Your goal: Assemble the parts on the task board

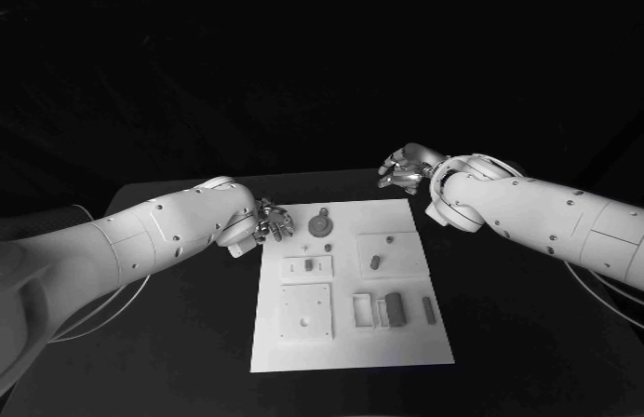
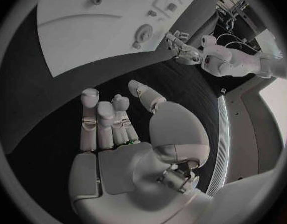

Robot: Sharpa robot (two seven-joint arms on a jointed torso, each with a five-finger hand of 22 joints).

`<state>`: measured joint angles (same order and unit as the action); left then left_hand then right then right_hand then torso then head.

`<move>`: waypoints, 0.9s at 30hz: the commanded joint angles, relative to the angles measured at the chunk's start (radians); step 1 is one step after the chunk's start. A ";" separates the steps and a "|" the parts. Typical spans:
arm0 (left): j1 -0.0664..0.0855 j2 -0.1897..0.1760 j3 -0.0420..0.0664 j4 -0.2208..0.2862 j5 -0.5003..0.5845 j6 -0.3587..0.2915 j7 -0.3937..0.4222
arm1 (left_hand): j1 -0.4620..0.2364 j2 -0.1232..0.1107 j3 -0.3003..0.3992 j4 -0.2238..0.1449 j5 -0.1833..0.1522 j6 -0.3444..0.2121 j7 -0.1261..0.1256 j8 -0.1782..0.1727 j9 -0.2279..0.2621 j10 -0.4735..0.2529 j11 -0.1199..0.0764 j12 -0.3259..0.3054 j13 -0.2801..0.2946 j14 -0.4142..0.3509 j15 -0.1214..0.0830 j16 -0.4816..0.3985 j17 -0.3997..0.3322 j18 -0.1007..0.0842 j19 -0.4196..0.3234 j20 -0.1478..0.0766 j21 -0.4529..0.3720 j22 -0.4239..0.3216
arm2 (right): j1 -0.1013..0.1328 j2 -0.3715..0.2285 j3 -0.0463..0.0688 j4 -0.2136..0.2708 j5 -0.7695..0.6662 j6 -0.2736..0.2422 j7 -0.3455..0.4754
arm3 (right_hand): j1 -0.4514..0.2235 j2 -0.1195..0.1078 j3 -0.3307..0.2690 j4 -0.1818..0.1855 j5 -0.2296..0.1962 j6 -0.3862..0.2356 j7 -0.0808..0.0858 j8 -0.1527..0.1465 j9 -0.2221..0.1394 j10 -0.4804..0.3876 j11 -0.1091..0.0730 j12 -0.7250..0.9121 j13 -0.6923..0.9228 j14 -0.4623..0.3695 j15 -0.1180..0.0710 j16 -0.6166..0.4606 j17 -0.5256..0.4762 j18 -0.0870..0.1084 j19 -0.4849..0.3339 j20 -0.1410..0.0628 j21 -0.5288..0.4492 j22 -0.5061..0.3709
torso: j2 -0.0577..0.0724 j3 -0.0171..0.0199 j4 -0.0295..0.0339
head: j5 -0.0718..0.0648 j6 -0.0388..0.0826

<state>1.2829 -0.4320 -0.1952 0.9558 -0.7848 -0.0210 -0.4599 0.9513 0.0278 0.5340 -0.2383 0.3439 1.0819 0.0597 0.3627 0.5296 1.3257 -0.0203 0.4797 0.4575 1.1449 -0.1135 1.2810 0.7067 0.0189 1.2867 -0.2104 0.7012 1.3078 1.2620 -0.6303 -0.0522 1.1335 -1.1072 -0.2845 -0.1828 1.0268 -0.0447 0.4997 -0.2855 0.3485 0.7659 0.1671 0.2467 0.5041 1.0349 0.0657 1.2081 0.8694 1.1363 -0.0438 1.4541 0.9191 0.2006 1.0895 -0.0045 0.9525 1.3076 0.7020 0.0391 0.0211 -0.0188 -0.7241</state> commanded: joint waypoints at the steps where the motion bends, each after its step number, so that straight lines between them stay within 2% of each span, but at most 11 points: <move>1: 0.002 -0.018 -0.009 0.052 0.031 -0.062 -0.052 | -0.012 -0.002 0.021 -0.030 0.140 0.032 0.000 0.015 0.057 0.024 -0.021 0.009 0.005 0.030 -0.034 0.008 0.002 0.065 0.023 -0.028 0.011 0.024 | -0.001 0.001 0.000 0.000 -0.004 0.008 0.004 | -0.008 0.002 0.007 -0.002 0.004 0.008 0.012 0.005 -0.001 -0.008 0.000 0.004 -0.001 -0.003 0.002 0.002 -0.002 0.061 0.003 -0.004 -0.005 0.013 | -0.001 -0.0007 0.0000 | 0.002 0.000; 3: 0.007 -0.034 -0.030 0.086 0.032 -0.074 -0.063 | -0.016 -0.003 0.022 -0.033 0.156 0.036 -0.002 0.019 0.060 0.027 -0.023 0.014 0.009 0.033 -0.036 0.012 0.003 0.065 0.025 -0.030 0.019 0.024 | -0.002 0.000 0.000 0.000 -0.004 0.008 0.004 | -0.008 0.002 0.007 -0.002 0.004 0.008 0.012 0.005 -0.001 -0.008 0.000 0.004 -0.001 -0.003 0.002 0.002 -0.002 0.061 0.003 -0.004 -0.005 0.013 | 0.000 -0.0003 -0.0010 | 0.004 -0.002; 5: 0.009 -0.046 -0.041 0.116 0.030 -0.081 -0.082 | -0.018 -0.004 0.022 -0.035 0.169 0.040 -0.004 0.022 0.063 0.030 -0.026 0.018 0.011 0.037 -0.038 0.014 0.004 0.066 0.029 -0.032 0.025 0.023 | -0.003 -0.002 0.000 0.000 -0.004 0.009 0.004 | -0.008 0.002 0.007 -0.002 0.004 0.008 0.012 0.005 -0.001 -0.008 0.000 0.004 -0.001 -0.003 0.002 0.002 -0.002 0.061 0.003 -0.004 -0.005 0.013 | 0.000 -0.0001 -0.0017 | 0.005 -0.003; 7: 0.009 -0.058 -0.042 0.143 0.027 -0.088 -0.098 | -0.022 -0.005 0.021 -0.038 0.187 0.045 -0.007 0.027 0.066 0.035 -0.029 0.025 0.015 0.044 -0.041 0.019 0.004 0.066 0.034 -0.034 0.033 0.023 | -0.003 -0.002 0.000 0.001 -0.004 0.009 0.004 | -0.008 0.002 0.007 -0.001 0.004 0.008 0.012 0.005 -0.001 -0.008 0.000 0.004 -0.001 -0.003 0.002 0.002 -0.002 0.061 0.003 -0.004 -0.005 0.013 | 0.001 0.0000 -0.0017 | 0.007 -0.005; 9: 0.009 -0.071 -0.042 0.166 0.019 -0.093 -0.107 | -0.029 -0.005 0.020 -0.040 0.217 0.049 -0.012 0.043 0.071 0.039 -0.033 0.035 0.018 0.053 -0.046 0.026 0.005 0.067 0.041 -0.037 0.044 0.023 | -0.003 -0.003 0.000 0.002 -0.004 0.009 0.003 | -0.008 0.002 0.007 -0.001 0.004 0.008 0.012 0.005 -0.001 -0.008 -0.001 0.004 -0.001 -0.003 0.002 0.002 -0.002 0.061 0.003 -0.004 -0.005 0.013 | 0.002 0.0008 -0.0025 | 0.011 -0.007; 12: 0.009 -0.084 -0.042 0.194 0.001 -0.096 -0.116 | -0.037 -0.004 0.020 -0.045 0.241 0.046 -0.016 0.067 0.074 0.041 -0.038 0.051 0.023 0.061 -0.051 0.033 0.005 0.066 0.048 -0.041 0.057 0.022 | -0.003 -0.004 0.000 0.001 -0.003 0.010 0.003 | -0.008 0.002 0.007 -0.001 0.004 0.008 0.012 0.005 -0.001 -0.008 -0.001 0.004 -0.001 -0.003 0.002 0.002 -0.002 0.061 0.003 -0.004 -0.005 0.013 | 0.002 0.0007 -0.0017 | 0.012 -0.013; 20: 0.009 -0.093 -0.042 0.226 -0.041 -0.094 -0.125 | -0.044 -0.005 0.022 -0.050 0.285 0.038 -0.024 0.118 0.078 0.041 -0.046 0.088 0.033 0.077 -0.059 0.050 0.005 0.068 0.059 -0.049 0.083 0.022 | -0.003 -0.003 0.000 0.000 -0.003 0.010 0.004 | -0.009 0.002 0.007 -0.001 0.004 0.008 0.012 0.005 -0.001 -0.008 -0.001 0.004 -0.001 -0.003 0.002 0.002 -0.002 0.061 0.003 -0.004 -0.005 0.013 | 0.002 0.0003 -0.0019 | 0.018 -0.023; 27: 0.009 -0.091 -0.042 0.232 -0.064 -0.078 -0.131 | -0.051 -0.006 0.023 -0.051 0.316 0.033 -0.029 0.152 0.077 0.039 -0.051 0.115 0.039 0.086 -0.064 0.062 0.005 0.068 0.063 -0.053 0.096 0.021 | -0.003 -0.003 0.000 0.001 -0.001 0.011 0.004 | -0.009 0.002 0.007 -0.001 0.004 0.008 0.012 0.005 -0.001 -0.008 -0.001 0.004 -0.001 -0.003 0.002 0.002 -0.002 0.061 0.003 -0.004 -0.005 0.013 | 0.002 0.0000 -0.0017 | 0.018 -0.030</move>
<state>1.2907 -0.5246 -0.2379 1.1842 -0.8163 -0.1023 -0.5800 0.9020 0.0130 0.5202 -0.2521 0.5317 1.1011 0.0516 0.3863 0.5812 1.3368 -0.0383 0.5937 0.4961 1.1638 -0.1196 1.3401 0.7109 0.0188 1.2961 -0.2128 0.7935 1.3074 1.2593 -0.6334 -0.0523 1.1334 -1.1064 -0.2838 -0.1828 1.0268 -0.0447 0.5026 -0.2884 0.3485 0.7668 0.1662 0.2466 0.5041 1.0350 0.0657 1.2081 0.8695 1.1362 -0.0438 1.4540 0.9183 0.2006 1.0896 -0.0045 0.9525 1.3076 0.7037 0.0394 0.0192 -0.0002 -0.7517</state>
